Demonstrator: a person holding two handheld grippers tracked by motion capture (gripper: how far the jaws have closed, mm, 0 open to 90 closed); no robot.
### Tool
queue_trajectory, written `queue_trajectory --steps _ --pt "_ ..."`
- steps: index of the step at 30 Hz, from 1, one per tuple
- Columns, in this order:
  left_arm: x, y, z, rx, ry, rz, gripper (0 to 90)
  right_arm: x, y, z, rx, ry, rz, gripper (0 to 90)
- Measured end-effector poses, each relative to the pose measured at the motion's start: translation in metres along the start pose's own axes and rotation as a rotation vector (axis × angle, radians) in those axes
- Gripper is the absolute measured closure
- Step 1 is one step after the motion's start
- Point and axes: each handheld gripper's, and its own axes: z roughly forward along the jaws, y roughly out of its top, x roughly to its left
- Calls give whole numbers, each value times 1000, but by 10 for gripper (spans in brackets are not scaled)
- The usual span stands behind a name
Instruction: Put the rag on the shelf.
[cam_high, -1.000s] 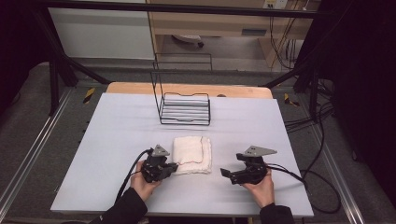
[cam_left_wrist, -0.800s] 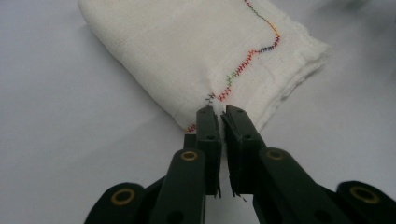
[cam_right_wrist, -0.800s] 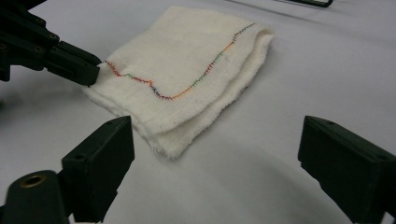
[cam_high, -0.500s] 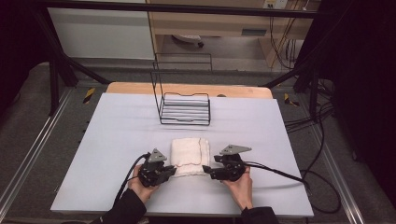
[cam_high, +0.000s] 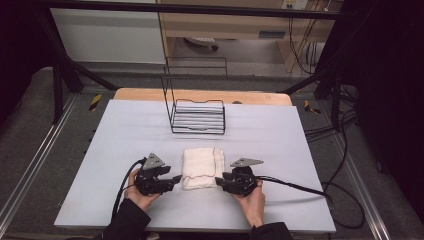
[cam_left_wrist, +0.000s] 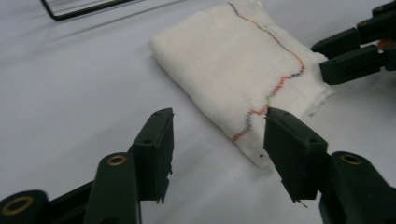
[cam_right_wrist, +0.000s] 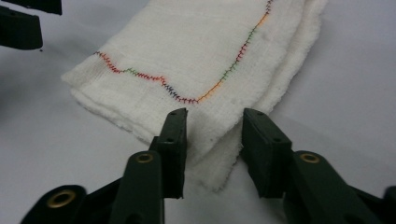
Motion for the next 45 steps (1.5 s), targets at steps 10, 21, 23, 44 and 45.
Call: queue_trajectory --steps 10,21,23,44,45 --pt "15 -1 0 7 19 -6 327 2 -1 -1 0 37 23 823" --pt "18 1 -2 -10 5 -11 255 3 -1 -6 22 44 31 792" --pt "19 2 0 -8 -4 -13 233 2 -1 -7 11 34 15 657" --pt "40 36 17 12 10 -3 82 -21 4 -27 -13 30 -124 49" --pt "40 38 19 13 14 -3 81 -23 4 -28 -15 29 -131 42"
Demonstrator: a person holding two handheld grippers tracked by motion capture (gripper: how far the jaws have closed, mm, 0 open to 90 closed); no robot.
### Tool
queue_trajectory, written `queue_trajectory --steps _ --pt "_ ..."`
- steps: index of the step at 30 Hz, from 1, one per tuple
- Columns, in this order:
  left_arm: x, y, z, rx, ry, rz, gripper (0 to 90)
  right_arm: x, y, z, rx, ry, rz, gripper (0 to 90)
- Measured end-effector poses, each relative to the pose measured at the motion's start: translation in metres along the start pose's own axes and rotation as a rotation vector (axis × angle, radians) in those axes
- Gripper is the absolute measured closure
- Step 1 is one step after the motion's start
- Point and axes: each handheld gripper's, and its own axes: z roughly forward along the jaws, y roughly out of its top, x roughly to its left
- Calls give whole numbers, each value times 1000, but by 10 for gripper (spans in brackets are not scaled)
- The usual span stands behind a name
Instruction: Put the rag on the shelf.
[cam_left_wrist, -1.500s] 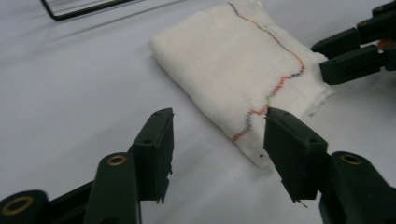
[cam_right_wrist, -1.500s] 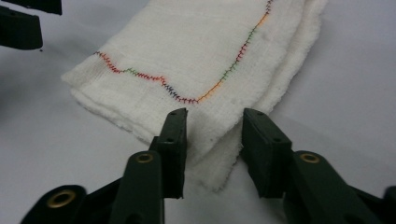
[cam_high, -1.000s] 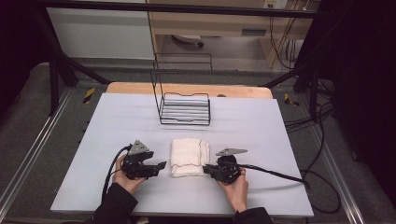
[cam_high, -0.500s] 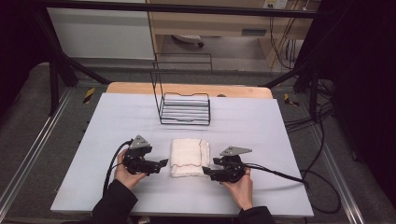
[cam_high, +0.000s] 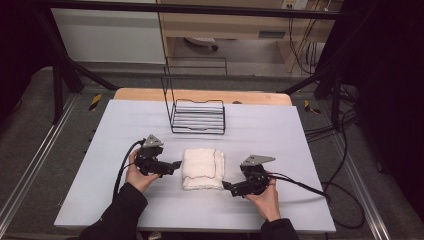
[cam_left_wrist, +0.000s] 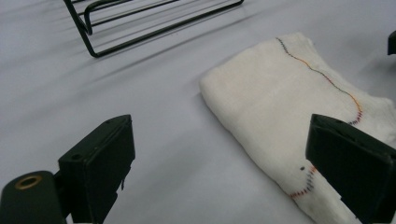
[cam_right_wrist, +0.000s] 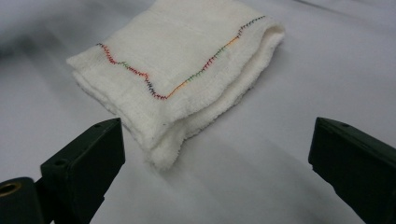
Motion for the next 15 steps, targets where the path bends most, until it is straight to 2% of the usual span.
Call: queue_trajectory --steps 6,9,12,15 --pt "1 13 13 9 19 10 82 -5 -1 -6 -28 10 -20 16" --pt "1 18 21 15 21 4 114 -7 -2 -9 -38 6 -15 13" --pt "1 23 31 33 45 7 163 -8 -3 -10 -40 1 -9 13" --pt "1 25 40 29 44 -18 208 -9 -4 -10 -35 -2 -9 11"
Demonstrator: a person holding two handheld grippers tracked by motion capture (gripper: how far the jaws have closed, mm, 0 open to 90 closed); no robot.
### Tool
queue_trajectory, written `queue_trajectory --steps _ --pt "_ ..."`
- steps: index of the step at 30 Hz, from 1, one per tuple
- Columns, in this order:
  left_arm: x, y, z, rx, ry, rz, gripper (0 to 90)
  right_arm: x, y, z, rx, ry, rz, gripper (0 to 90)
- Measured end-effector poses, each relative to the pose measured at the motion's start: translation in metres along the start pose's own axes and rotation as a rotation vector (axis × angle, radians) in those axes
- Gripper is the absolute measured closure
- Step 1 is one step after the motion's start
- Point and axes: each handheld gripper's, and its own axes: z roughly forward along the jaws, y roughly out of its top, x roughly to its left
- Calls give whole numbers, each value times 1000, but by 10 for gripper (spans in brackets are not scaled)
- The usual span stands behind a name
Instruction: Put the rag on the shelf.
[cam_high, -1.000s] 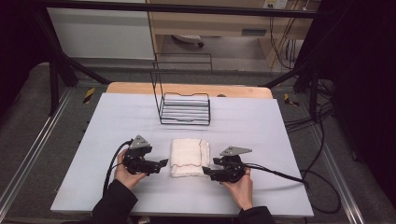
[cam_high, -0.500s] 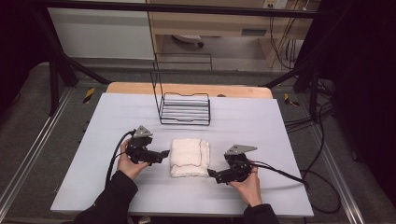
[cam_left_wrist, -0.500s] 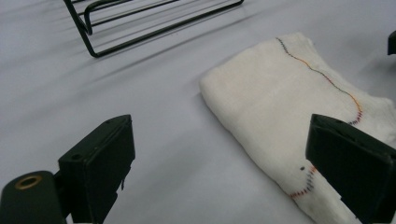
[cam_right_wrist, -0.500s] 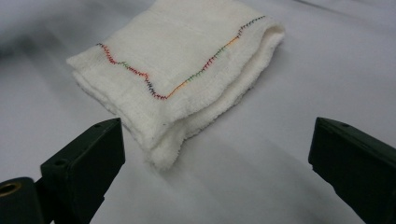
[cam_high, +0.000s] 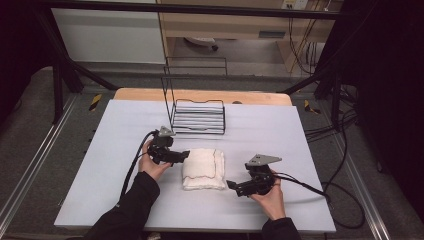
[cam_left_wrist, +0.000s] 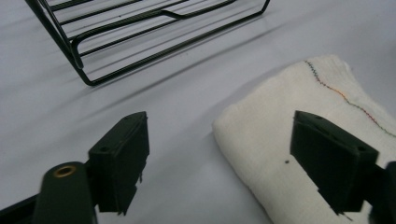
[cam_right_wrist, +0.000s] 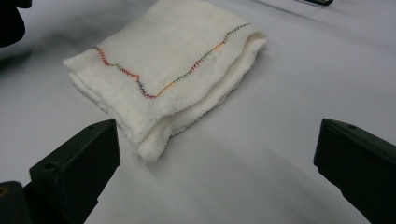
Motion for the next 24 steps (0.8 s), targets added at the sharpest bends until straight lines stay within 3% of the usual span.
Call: queue_trajectory --steps 4,10,20,24 --pt "0 2 12 35 6 -3 285 0 -1 2 12 -2 -7 11" --pt "4 0 23 75 -11 -48 433 0 -1 2 12 -3 -10 11" --pt "1 -2 32 79 -54 -76 674 0 -1 1 13 -6 -11 12" --pt "0 -2 33 84 -60 -90 721 -1 1 1 4 -4 -11 12"
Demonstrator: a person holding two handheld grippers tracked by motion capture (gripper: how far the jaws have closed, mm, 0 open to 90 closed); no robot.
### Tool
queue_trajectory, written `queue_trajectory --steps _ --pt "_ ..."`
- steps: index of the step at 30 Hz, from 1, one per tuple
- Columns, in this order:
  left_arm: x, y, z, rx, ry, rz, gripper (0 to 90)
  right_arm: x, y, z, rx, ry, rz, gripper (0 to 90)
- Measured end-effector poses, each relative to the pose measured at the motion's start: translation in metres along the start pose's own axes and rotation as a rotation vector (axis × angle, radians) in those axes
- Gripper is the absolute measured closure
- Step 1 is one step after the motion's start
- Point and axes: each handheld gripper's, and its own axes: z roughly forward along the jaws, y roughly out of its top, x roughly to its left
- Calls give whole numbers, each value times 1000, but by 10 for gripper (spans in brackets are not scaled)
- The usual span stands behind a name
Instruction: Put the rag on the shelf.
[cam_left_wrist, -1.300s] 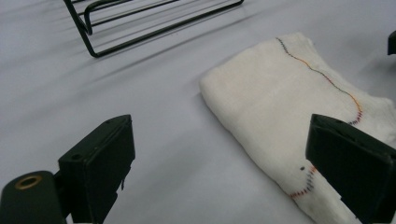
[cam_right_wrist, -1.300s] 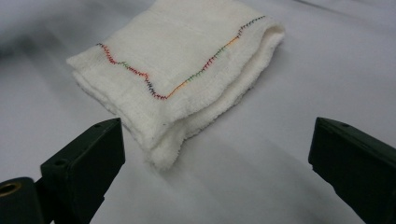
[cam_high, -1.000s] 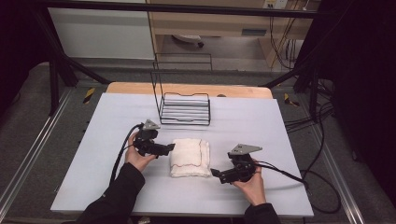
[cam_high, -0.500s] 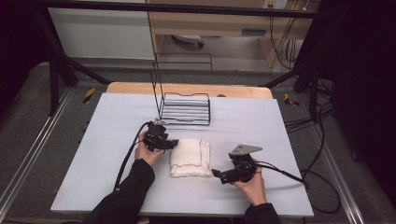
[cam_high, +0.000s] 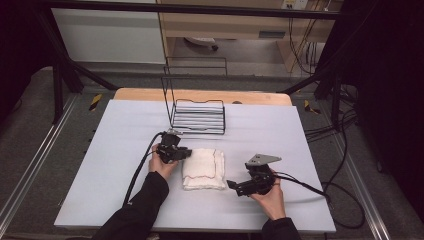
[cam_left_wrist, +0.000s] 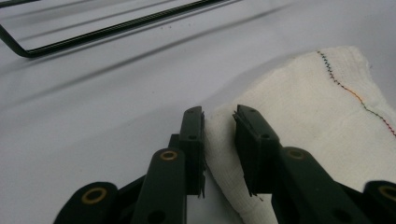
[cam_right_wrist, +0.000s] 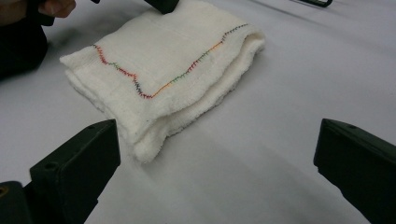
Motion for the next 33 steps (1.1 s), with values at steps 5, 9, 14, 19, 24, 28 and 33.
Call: queue_trajectory --steps 5,9,14,19,24,28,33 --pt "0 -1 1 3 -9 -13 747 -2 2 1 -8 -4 2 12" --pt "2 -1 2 5 -25 -11 761 -4 4 2 -18 -6 5 14" --pt "2 -3 2 -7 -29 10 769 -8 8 4 -35 -3 23 15" --pt "-1 -5 2 -24 -12 35 775 -12 14 8 -56 7 57 17" --pt "-2 -5 2 -23 -4 51 774 -13 21 12 -40 -5 59 16" --pt "-3 -5 3 -30 4 51 773 -13 29 19 -48 9 51 14" --pt "-3 -6 3 -32 2 53 774 -14 38 28 -42 -3 44 15"
